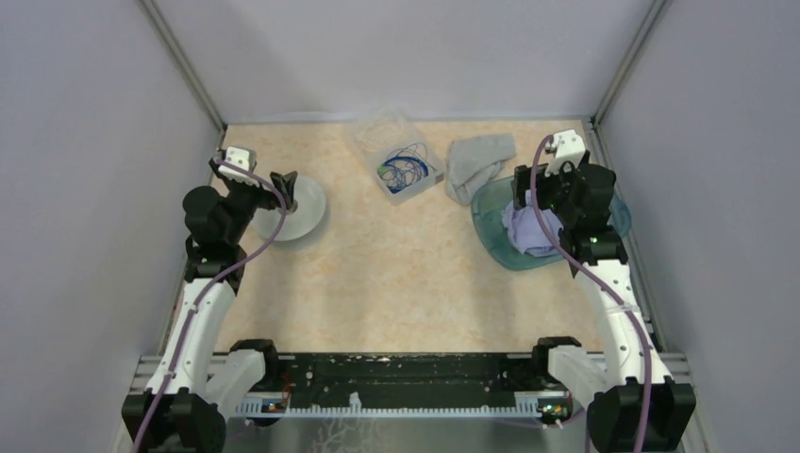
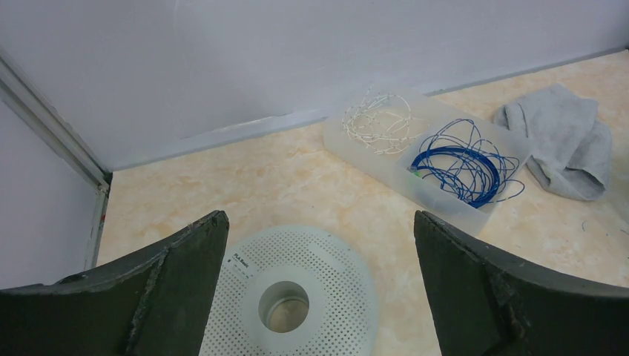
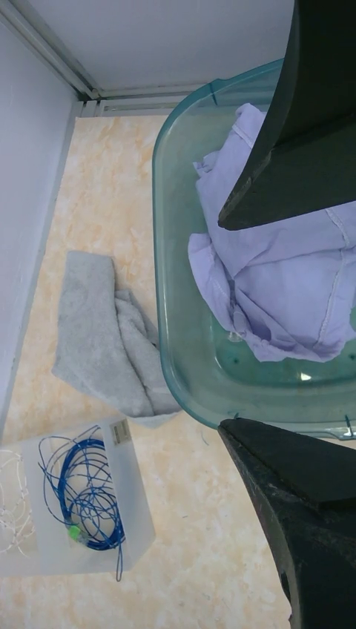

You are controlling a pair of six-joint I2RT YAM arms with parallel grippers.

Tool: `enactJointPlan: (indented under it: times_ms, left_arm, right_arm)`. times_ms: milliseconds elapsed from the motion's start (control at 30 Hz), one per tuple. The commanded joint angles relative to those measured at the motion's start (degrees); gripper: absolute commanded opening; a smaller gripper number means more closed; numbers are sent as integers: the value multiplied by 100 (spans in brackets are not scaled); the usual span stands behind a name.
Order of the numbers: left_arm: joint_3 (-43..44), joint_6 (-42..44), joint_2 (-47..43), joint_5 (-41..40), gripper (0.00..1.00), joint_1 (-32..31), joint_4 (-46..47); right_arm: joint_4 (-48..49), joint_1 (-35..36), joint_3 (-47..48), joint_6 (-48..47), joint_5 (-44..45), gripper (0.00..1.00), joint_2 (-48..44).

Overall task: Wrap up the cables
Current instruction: Move the cable reel to the center of the board.

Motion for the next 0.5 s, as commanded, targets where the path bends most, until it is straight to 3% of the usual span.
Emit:
enactJointPlan:
  times_ms: [0,467]
  left_arm:
    - [-27,37,-65,39,100,35,158]
    - [113,124,76,199,100,47,-221]
  right_arm:
    - [311,61,-40,-95,-31,99,-178]
    - [174,76,154,-36,-149,99,-16]
